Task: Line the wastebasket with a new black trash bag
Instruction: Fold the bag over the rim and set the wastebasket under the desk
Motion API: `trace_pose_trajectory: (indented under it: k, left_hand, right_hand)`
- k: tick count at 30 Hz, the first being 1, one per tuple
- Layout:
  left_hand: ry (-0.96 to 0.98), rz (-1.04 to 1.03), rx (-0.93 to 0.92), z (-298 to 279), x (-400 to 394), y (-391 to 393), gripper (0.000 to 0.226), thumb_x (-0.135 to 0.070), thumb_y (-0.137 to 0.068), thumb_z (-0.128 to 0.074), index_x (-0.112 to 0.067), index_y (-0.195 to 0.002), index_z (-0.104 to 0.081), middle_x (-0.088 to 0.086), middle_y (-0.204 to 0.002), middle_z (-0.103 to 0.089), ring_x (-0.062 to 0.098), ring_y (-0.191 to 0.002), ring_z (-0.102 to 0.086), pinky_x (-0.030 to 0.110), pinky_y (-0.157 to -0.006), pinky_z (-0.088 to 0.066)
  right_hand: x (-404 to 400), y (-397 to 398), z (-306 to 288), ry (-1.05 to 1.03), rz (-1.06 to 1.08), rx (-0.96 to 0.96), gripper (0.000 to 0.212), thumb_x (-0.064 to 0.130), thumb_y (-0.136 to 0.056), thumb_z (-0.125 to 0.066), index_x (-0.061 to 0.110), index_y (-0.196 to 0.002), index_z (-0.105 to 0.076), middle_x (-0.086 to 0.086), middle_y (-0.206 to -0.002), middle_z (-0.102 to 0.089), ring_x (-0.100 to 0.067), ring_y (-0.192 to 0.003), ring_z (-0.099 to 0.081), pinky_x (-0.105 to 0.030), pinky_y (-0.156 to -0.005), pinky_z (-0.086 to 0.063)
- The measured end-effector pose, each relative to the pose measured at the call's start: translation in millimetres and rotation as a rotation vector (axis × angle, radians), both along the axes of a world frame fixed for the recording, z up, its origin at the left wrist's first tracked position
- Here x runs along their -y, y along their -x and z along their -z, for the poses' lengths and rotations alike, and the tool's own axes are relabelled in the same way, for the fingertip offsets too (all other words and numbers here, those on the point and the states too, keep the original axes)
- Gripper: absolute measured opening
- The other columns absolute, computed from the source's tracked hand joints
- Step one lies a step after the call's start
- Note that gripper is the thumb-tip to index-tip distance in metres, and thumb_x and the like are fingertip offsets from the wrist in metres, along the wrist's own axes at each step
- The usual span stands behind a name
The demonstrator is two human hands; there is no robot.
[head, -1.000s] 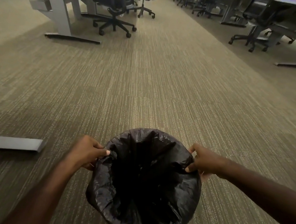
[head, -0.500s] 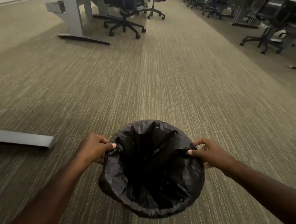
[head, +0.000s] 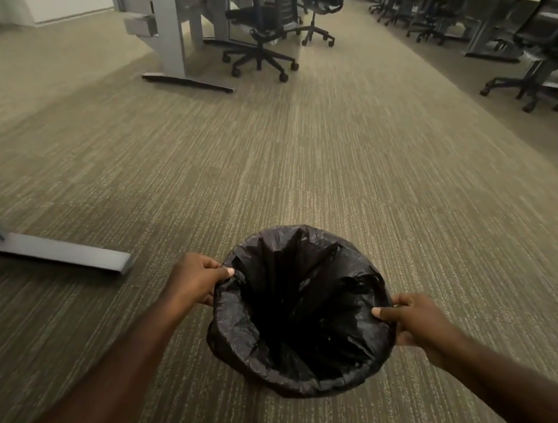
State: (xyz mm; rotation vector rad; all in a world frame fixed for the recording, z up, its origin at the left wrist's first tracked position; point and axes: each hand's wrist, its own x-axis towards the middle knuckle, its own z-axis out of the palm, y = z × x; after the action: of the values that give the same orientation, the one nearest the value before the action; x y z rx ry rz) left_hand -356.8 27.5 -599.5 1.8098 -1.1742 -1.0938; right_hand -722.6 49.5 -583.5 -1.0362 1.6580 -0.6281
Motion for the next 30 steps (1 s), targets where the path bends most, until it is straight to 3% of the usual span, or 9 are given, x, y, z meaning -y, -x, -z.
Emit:
trace_pose_trajectory:
  k: [4, 7, 12, 16, 18, 21, 24, 26, 30]
  left_hand:
    - [0.046, -0.074, -0.012, -9, 0, -12, 0.014, -0.015, -0.084, -0.074, -0.002, -0.08, -0.074, 0.017, -0.076, -0.075, 0.021, -0.057, -0.068, 0.028, -0.048, -0.057]
    - [0.08, -0.131, -0.017, -20, -2, -28, 0.015, -0.016, -0.083, -0.076, -0.001, -0.083, -0.074, 0.015, -0.073, -0.073, 0.019, -0.055, -0.066, 0.029, -0.05, -0.057]
    - [0.127, -0.248, -0.034, -41, -13, -64, 0.011, -0.014, -0.082, -0.076, -0.004, -0.083, -0.073, 0.012, -0.069, -0.069, 0.021, -0.055, -0.063, 0.034, -0.055, -0.06]
    - [0.159, -0.366, -0.027, -50, -29, -104, 0.015, -0.015, -0.081, -0.077, -0.002, -0.083, -0.073, 0.012, -0.068, -0.07, 0.022, -0.054, -0.064, 0.028, -0.047, -0.055]
    - [0.161, -0.442, -0.019, -50, -35, -129, 0.022, -0.02, -0.078, -0.08, -0.001, -0.087, -0.075, 0.016, -0.076, -0.074, 0.03, -0.063, -0.07, 0.041, -0.059, -0.062]
    - [0.179, -0.554, -0.071, -51, -44, -160, 0.025, -0.023, -0.073, -0.082, -0.002, -0.086, -0.076, 0.017, -0.08, -0.076, 0.035, -0.07, -0.074, 0.058, -0.071, -0.061]
    - [0.225, -0.659, -0.137, -50, -50, -174, 0.015, -0.013, -0.08, -0.077, 0.001, -0.082, -0.071, 0.014, -0.073, -0.068, 0.019, -0.05, -0.066, 0.045, -0.07, -0.06]
    - [0.246, -0.72, -0.188, -45, -50, -180, 0.016, -0.008, -0.082, -0.074, -0.006, -0.069, -0.064, 0.013, -0.068, -0.064, 0.007, -0.037, -0.059, 0.032, -0.061, -0.055]
    - [0.245, -0.793, -0.275, -33, -46, -193, 0.017, -0.007, -0.083, -0.073, -0.007, -0.07, -0.062, 0.014, -0.073, -0.065, 0.018, -0.05, -0.06, 0.025, -0.048, -0.053]
  right_hand:
    - [15, -14, -5, 0.033, -0.02, -0.019, 0.019, 0.002, -0.086, -0.073, -0.008, -0.101, -0.068, -0.017, -0.088, -0.075, -0.019, -0.068, -0.074, -0.024, -0.048, -0.055]
    - [32, -29, -8, 0.059, -0.051, -0.018, 0.023, 0.005, -0.084, -0.075, -0.007, -0.103, -0.068, -0.019, -0.094, -0.076, -0.027, -0.082, -0.076, -0.027, -0.053, -0.057]
    - [64, -71, -21, 0.076, -0.103, 0.052, 0.011, 0.004, -0.084, -0.075, 0.002, -0.094, -0.071, -0.013, -0.087, -0.076, -0.016, -0.066, -0.074, -0.025, -0.05, -0.056]
    - [91, -121, -31, 0.087, -0.185, 0.112, 0.012, 0.003, -0.085, -0.073, 0.003, -0.096, -0.07, -0.014, -0.096, -0.077, -0.021, -0.079, -0.076, -0.028, -0.055, -0.059]
    - [105, -150, -33, 0.089, -0.233, 0.134, 0.02, 0.002, -0.085, -0.073, 0.001, -0.104, -0.07, -0.014, -0.1, -0.077, -0.024, -0.087, -0.075, -0.031, -0.061, -0.06]
    - [123, -192, -33, 0.102, -0.302, 0.143, 0.029, 0.001, -0.084, -0.073, -0.005, -0.112, -0.068, -0.017, -0.102, -0.074, -0.021, -0.081, -0.072, -0.026, -0.055, -0.056]
    - [136, -227, -35, 0.128, -0.363, 0.124, 0.027, 0.0, -0.085, -0.072, -0.005, -0.111, -0.067, -0.016, -0.095, -0.07, -0.02, -0.075, -0.068, -0.025, -0.053, -0.054]
    - [142, -245, -36, 0.159, -0.396, 0.091, 0.013, 0.0, -0.087, -0.071, -0.002, -0.099, -0.067, -0.014, -0.086, -0.065, -0.018, -0.067, -0.062, -0.025, -0.052, -0.048]
    - [157, -267, -29, 0.218, -0.43, 0.002, 0.021, 0.004, -0.085, -0.074, -0.01, -0.099, -0.066, -0.022, -0.089, -0.065, -0.025, -0.072, -0.062, -0.034, -0.058, -0.05]
